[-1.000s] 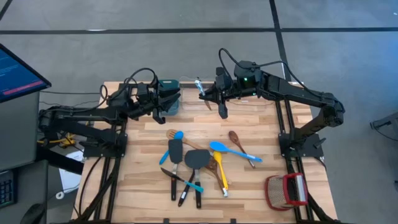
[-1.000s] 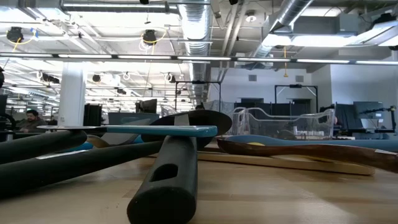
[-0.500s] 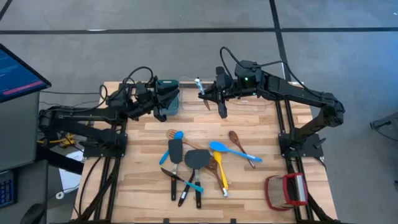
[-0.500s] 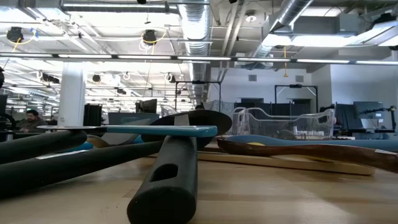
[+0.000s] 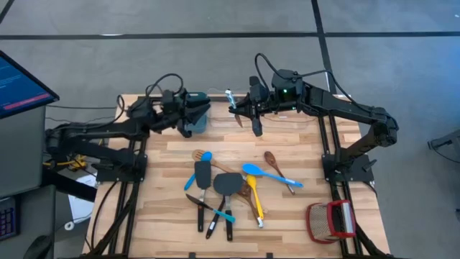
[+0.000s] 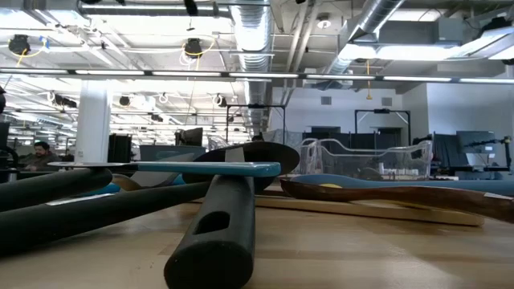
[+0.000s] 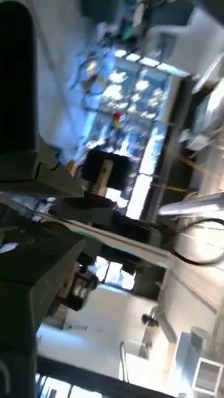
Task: Pick & Place Kitchen Items
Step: Put the white knife into the blue bin
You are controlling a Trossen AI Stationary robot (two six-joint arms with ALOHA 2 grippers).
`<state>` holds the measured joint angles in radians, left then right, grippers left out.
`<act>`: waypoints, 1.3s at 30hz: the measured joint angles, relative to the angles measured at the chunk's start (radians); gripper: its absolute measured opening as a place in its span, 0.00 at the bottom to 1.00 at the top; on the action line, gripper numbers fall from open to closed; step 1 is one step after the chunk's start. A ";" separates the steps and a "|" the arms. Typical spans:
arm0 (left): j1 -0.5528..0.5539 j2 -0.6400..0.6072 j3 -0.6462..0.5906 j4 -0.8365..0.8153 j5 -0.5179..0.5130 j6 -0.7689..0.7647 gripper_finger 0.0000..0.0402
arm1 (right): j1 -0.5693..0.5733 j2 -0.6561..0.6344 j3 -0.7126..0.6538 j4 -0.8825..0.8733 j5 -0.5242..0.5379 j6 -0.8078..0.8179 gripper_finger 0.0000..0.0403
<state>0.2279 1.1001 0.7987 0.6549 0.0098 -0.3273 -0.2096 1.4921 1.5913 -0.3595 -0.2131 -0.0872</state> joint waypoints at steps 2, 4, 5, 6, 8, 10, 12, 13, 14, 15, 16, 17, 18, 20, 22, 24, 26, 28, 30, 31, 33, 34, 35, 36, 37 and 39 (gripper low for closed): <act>0.027 0.030 0.033 -0.026 0.071 -0.034 0.25 | 0.000 0.000 0.000 -0.003 0.000 0.000 0.04; 0.046 0.059 0.085 -0.050 0.144 -0.045 0.25 | 0.000 0.000 0.000 -0.005 0.000 0.000 0.04; 0.051 0.074 0.112 -0.063 0.178 -0.045 0.25 | 0.000 0.000 0.000 -0.005 0.000 0.000 0.04; 0.056 0.090 0.143 -0.081 0.207 -0.045 0.25 | 0.000 0.000 0.000 -0.005 0.000 0.000 0.04; 0.060 0.121 0.201 -0.124 0.243 -0.019 0.25 | -0.001 0.000 0.000 -0.006 0.000 -0.001 0.04; 0.059 0.144 0.249 -0.181 0.251 0.040 0.25 | -0.001 0.000 0.000 -0.006 0.000 0.000 0.04; 0.059 0.159 0.278 -0.217 0.249 0.092 0.25 | -0.001 0.000 0.000 -0.006 0.000 0.000 0.04; 0.055 0.166 0.288 -0.217 0.249 0.114 0.25 | -0.001 0.000 0.000 -0.006 0.000 0.000 0.04; 0.050 0.168 0.296 -0.217 0.247 0.137 0.25 | -0.001 0.000 0.000 -0.006 0.000 0.000 0.04; 0.046 0.168 0.301 -0.218 0.245 0.161 0.25 | -0.001 0.000 0.000 -0.006 0.000 -0.001 0.04; 0.041 0.168 0.308 -0.216 0.241 0.185 0.25 | -0.001 0.000 0.000 -0.006 0.000 -0.001 0.04; 0.033 0.168 0.314 -0.213 0.228 0.207 0.25 | -0.001 0.000 0.000 -0.006 0.000 -0.001 0.04; 0.023 0.167 0.318 -0.212 0.213 0.228 0.25 | -0.001 0.000 0.000 -0.006 0.000 -0.001 0.04; 0.008 0.167 0.326 -0.213 0.184 0.269 0.25 | -0.001 0.000 0.000 -0.006 0.000 -0.001 0.04; -0.002 0.167 0.328 -0.213 0.171 0.289 0.25 | 0.000 0.000 0.000 -0.006 0.000 -0.001 0.04; -0.009 0.167 0.328 -0.214 0.170 0.296 0.25 | 0.000 0.000 0.000 -0.005 0.000 -0.001 0.04; -0.013 0.171 0.328 -0.212 0.169 0.298 0.25 | 0.000 0.000 0.000 -0.002 0.000 -0.001 0.04; -0.014 0.175 0.329 -0.215 0.166 0.302 0.25 | 0.000 0.000 0.000 0.002 0.000 -0.001 0.04; -0.014 0.175 0.329 -0.213 0.164 0.303 0.25 | 0.000 0.000 0.000 0.006 0.000 -0.001 0.04; -0.014 0.175 0.329 -0.211 0.160 0.303 0.25 | 0.001 0.000 0.000 0.005 0.000 -0.001 0.04; -0.014 0.175 0.329 -0.213 0.146 0.304 0.25 | 0.006 0.000 0.000 0.005 0.000 -0.001 0.04; -0.014 0.175 0.329 -0.213 0.145 0.303 0.25 | 0.008 0.000 0.000 0.006 0.000 -0.001 0.04; -0.014 0.175 0.329 -0.212 0.145 0.300 0.25 | 0.012 0.000 0.000 0.006 0.000 -0.001 0.04; -0.014 0.175 0.329 -0.211 0.145 0.300 0.25 | 0.015 0.000 0.000 0.006 0.000 -0.001 0.04; -0.014 0.175 0.329 -0.210 0.145 0.299 0.25 | 0.020 0.000 0.000 0.006 0.000 -0.006 0.04; -0.014 0.175 0.329 -0.211 0.144 0.298 0.25 | 0.030 0.000 0.000 0.007 0.000 -0.018 0.04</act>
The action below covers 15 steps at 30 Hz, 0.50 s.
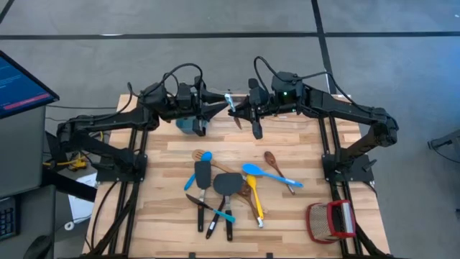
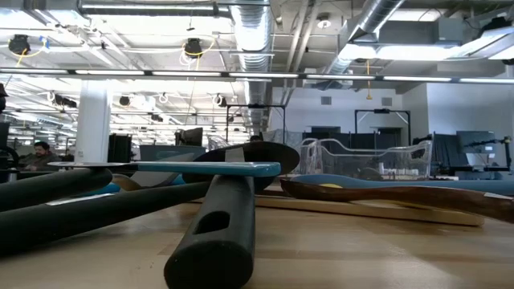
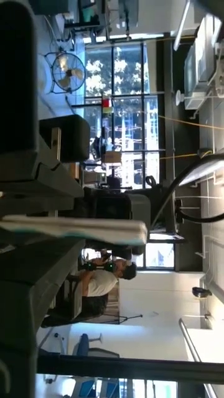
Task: Pick & Place Kitchen Items
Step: Put the white knife into the blue bin
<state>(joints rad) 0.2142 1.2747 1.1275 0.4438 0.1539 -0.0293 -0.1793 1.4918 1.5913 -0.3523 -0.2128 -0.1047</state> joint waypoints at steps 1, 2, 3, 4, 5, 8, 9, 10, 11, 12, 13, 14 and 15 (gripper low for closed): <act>0.000 0.000 0.000 0.001 0.000 -0.001 0.25 | 0.004 0.000 0.000 0.002 0.000 -0.002 0.04; 0.000 0.000 0.000 0.001 0.002 -0.001 0.25 | 0.008 0.000 0.000 0.002 0.001 0.000 0.04; 0.000 0.000 0.000 0.001 0.002 -0.001 0.25 | 0.010 0.000 0.000 0.002 0.001 0.000 0.04; 0.000 0.000 0.000 0.002 0.001 -0.001 0.25 | 0.012 0.000 0.000 0.002 0.002 0.000 0.04; 0.000 0.000 0.000 0.003 0.002 -0.002 0.25 | 0.015 0.000 0.000 0.002 0.004 0.000 0.04; 0.000 0.000 0.000 0.008 0.003 -0.043 0.25 | 0.015 0.000 0.000 0.005 0.004 0.001 0.04; 0.000 0.000 0.000 0.008 0.006 -0.063 0.25 | 0.015 0.000 0.000 0.005 0.004 0.001 0.04; 0.000 0.000 0.000 0.010 0.012 -0.081 0.25 | 0.015 0.000 0.000 0.005 0.004 0.001 0.04; 0.000 0.000 0.000 0.011 0.018 -0.087 0.25 | 0.015 0.000 0.000 0.005 0.004 0.000 0.04; -0.001 0.000 0.000 0.012 0.020 -0.088 0.25 | 0.015 0.000 0.000 0.004 0.004 0.001 0.04; -0.006 0.000 0.000 0.014 0.020 -0.088 0.25 | 0.016 0.000 0.000 0.004 0.004 0.001 0.04; -0.011 0.005 0.000 0.024 0.020 -0.088 0.25 | 0.016 0.000 0.000 0.004 0.004 0.000 0.04; -0.015 0.012 0.000 0.047 0.020 -0.089 0.25 | 0.017 0.000 0.000 0.004 0.004 0.001 0.04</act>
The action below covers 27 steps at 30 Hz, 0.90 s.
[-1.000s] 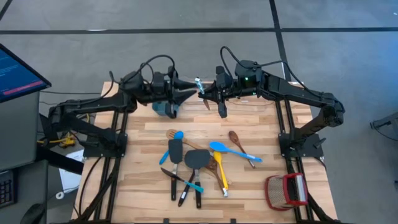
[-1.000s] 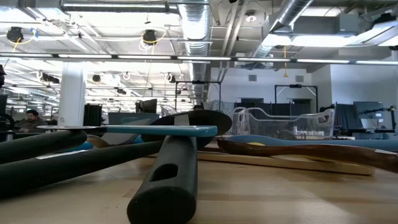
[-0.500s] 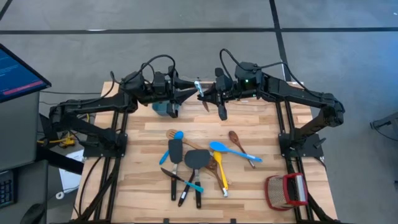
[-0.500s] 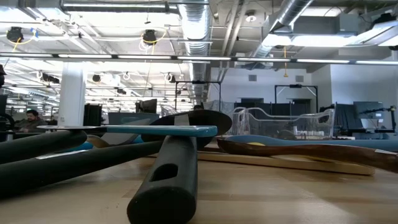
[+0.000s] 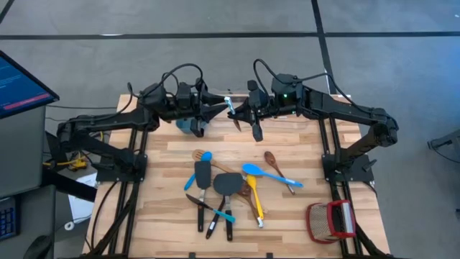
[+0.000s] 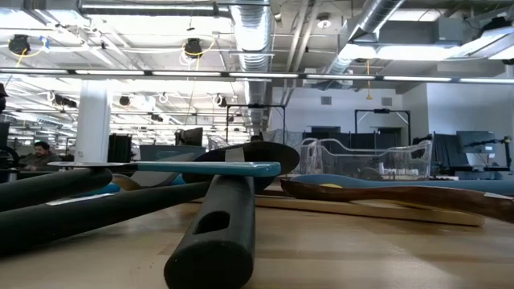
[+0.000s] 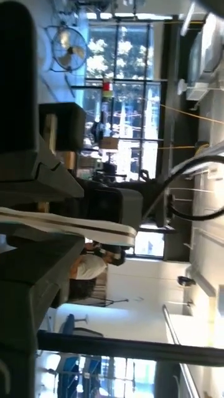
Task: Pick & Place Kitchen Items
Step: Put the white knife into the blue bin
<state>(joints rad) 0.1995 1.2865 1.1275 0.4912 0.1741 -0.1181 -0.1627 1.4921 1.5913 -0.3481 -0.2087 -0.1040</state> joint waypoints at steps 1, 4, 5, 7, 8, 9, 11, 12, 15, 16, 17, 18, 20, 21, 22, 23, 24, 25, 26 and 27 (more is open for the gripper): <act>-0.005 0.006 0.000 0.011 0.000 -0.001 0.25 | 0.000 0.000 0.000 0.000 0.000 0.000 0.04; -0.026 0.035 -0.001 0.074 0.001 0.005 0.25 | -0.001 0.000 0.000 0.000 0.000 0.013 0.04; -0.029 0.041 -0.001 0.086 -0.001 0.006 0.25 | -0.001 0.000 0.000 -0.002 -0.002 0.016 0.04; -0.030 0.055 -0.001 0.103 0.001 0.006 0.25 | 0.000 0.000 0.000 -0.003 0.000 0.016 0.04; -0.030 0.058 -0.001 0.102 0.002 0.006 0.25 | 0.000 0.000 0.000 -0.004 -0.001 0.016 0.04; -0.030 0.060 -0.001 0.101 0.002 0.006 0.25 | 0.000 0.000 0.000 -0.004 0.000 0.016 0.04; -0.029 0.062 -0.001 0.106 0.002 0.006 0.25 | 0.000 0.000 0.000 -0.005 0.000 0.016 0.04; -0.028 0.063 -0.001 0.115 0.002 0.006 0.25 | -0.001 0.000 0.000 -0.006 0.000 0.017 0.04; -0.028 0.064 -0.001 0.116 0.002 0.006 0.25 | -0.001 0.000 0.000 -0.007 0.000 0.017 0.04; -0.028 0.064 -0.001 0.117 0.002 0.006 0.25 | -0.001 0.000 0.000 -0.007 0.000 0.017 0.04; -0.028 0.064 -0.001 0.117 0.002 0.006 0.24 | -0.001 0.000 0.000 -0.007 0.000 0.017 0.04; -0.028 0.064 -0.001 0.117 0.002 0.006 0.23 | -0.001 0.000 0.000 -0.008 0.000 0.017 0.04; -0.028 0.064 -0.001 0.117 0.002 0.006 0.21 | -0.001 0.000 0.000 -0.009 0.000 0.018 0.04; -0.028 0.064 -0.001 0.117 0.002 0.007 0.19 | -0.001 0.000 0.000 -0.009 0.000 0.018 0.04; -0.028 0.064 -0.001 0.117 0.002 0.007 0.17 | -0.001 0.000 0.000 -0.009 0.000 0.018 0.04; -0.028 0.064 -0.001 0.117 0.002 0.008 0.15 | -0.001 0.000 0.000 -0.009 0.000 0.018 0.04; -0.028 0.064 -0.001 0.117 0.002 0.008 0.13 | -0.001 0.000 0.000 -0.009 0.000 0.018 0.04; -0.028 0.064 -0.001 0.117 0.002 0.010 0.11 | -0.001 0.000 0.000 -0.010 0.000 0.019 0.04; -0.028 0.064 -0.001 0.117 0.002 0.012 0.08 | -0.001 0.000 0.000 -0.010 -0.001 0.020 0.04; -0.028 0.064 -0.001 0.117 0.003 0.013 0.06 | -0.001 0.000 0.000 -0.010 -0.001 0.022 0.04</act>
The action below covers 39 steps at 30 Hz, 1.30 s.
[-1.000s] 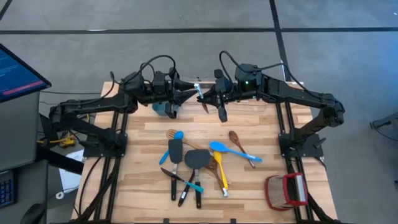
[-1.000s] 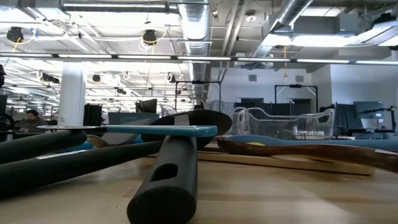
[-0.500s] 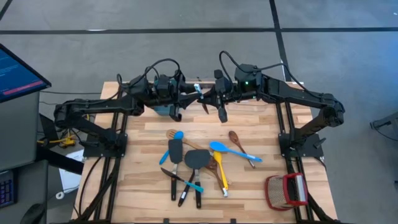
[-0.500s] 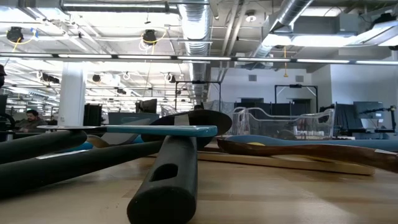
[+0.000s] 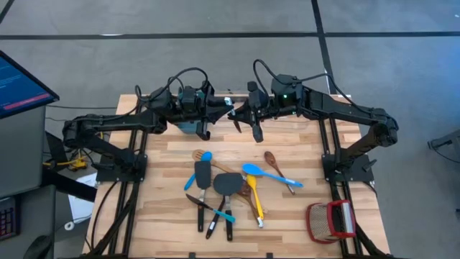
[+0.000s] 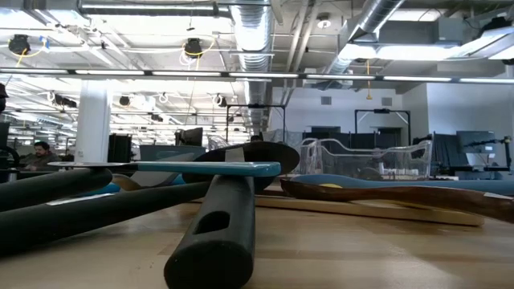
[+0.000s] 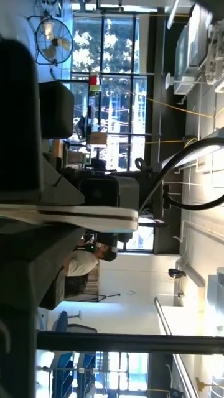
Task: Pick & Place Kitchen Items
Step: Put the white knife into the blue bin
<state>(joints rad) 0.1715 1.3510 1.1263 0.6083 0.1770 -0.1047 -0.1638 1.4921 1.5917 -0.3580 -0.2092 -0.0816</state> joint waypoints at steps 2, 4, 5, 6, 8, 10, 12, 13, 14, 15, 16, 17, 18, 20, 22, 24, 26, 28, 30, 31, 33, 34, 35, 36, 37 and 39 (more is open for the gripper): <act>0.000 0.000 0.000 0.000 0.001 0.002 0.03 | 0.000 0.000 0.000 0.000 -0.001 0.001 0.04; 0.000 0.000 0.000 -0.001 0.004 0.002 0.03 | 0.000 0.000 0.000 0.000 0.000 0.001 0.04; 0.000 0.000 0.000 0.000 0.004 0.002 0.03 | 0.000 0.000 0.000 0.000 0.000 0.001 0.04; 0.000 0.000 0.000 0.000 0.004 0.001 0.03 | 0.000 0.000 0.000 0.000 0.000 0.001 0.04; -0.001 0.000 0.000 -0.001 0.003 0.000 0.03 | 0.000 0.000 0.000 0.000 -0.001 0.001 0.04; -0.001 0.000 0.000 -0.001 0.003 0.000 0.02 | 0.000 0.000 0.000 0.000 0.000 0.001 0.04; -0.002 0.000 0.000 -0.001 0.003 0.000 0.02 | 0.000 0.000 0.000 0.000 -0.001 0.001 0.05; -0.002 0.000 0.000 -0.001 0.003 -0.001 0.02 | 0.000 0.000 0.000 0.000 0.000 0.001 0.05; -0.002 0.000 0.000 -0.001 0.002 -0.001 0.02 | 0.000 0.000 0.000 0.000 0.000 0.002 0.06; -0.002 0.000 0.000 -0.002 -0.002 -0.003 0.01 | 0.000 0.000 0.000 0.000 0.000 0.006 0.06; -0.002 0.000 0.000 -0.002 -0.004 -0.005 0.01 | 0.000 0.000 0.000 0.000 0.000 0.009 0.07; -0.002 0.000 0.000 -0.002 -0.004 -0.007 0.01 | 0.000 0.000 0.000 0.000 0.000 0.009 0.09; -0.002 0.000 0.000 -0.002 -0.004 -0.009 0.01 | 0.000 0.000 0.000 0.000 0.000 0.008 0.10; -0.002 0.000 0.000 -0.002 -0.004 -0.010 0.01 | 0.000 0.000 0.000 0.000 0.000 0.008 0.12; -0.002 0.000 0.000 -0.002 -0.004 -0.010 0.01 | 0.000 0.000 0.000 0.000 0.000 0.008 0.14; -0.002 0.000 0.000 -0.002 -0.004 -0.009 0.01 | 0.000 0.000 0.000 0.001 0.000 0.008 0.15; 0.003 0.000 0.000 -0.002 -0.002 -0.009 0.01 | -0.004 0.000 0.000 0.001 0.001 0.008 0.17; 0.007 0.000 0.000 -0.002 -0.001 -0.009 0.01 | -0.008 0.000 0.000 0.002 0.001 0.009 0.19; 0.015 0.000 0.000 -0.003 0.000 -0.009 0.01 | -0.012 -0.004 0.000 -0.005 0.003 0.009 0.22; 0.018 0.000 0.000 -0.003 0.002 -0.009 0.01 | -0.015 -0.005 0.000 -0.007 0.004 0.009 0.24; 0.025 0.000 0.000 -0.003 0.004 -0.009 0.01 | -0.016 -0.007 0.001 -0.009 0.004 0.009 0.29; 0.028 0.000 0.000 -0.003 0.004 -0.009 0.01 | -0.016 -0.007 0.001 -0.015 0.005 0.009 0.32; 0.032 0.000 0.000 -0.006 0.004 -0.008 0.01 | -0.017 -0.008 0.001 -0.024 0.004 0.010 0.36; 0.036 0.000 0.000 -0.009 0.004 -0.008 0.01 | -0.021 -0.011 0.001 -0.036 0.004 0.010 0.39; 0.041 0.000 0.000 -0.013 0.004 -0.008 0.01 | -0.025 -0.016 0.001 -0.050 0.004 0.009 0.43; 0.051 0.000 0.000 -0.024 0.004 -0.008 0.01 | -0.029 -0.032 0.001 -0.085 0.001 -0.004 0.49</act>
<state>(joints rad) 0.2224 1.3510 1.1263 0.5842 0.1806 -0.1124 -0.1931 1.4602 1.5925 -0.4434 -0.2081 -0.0858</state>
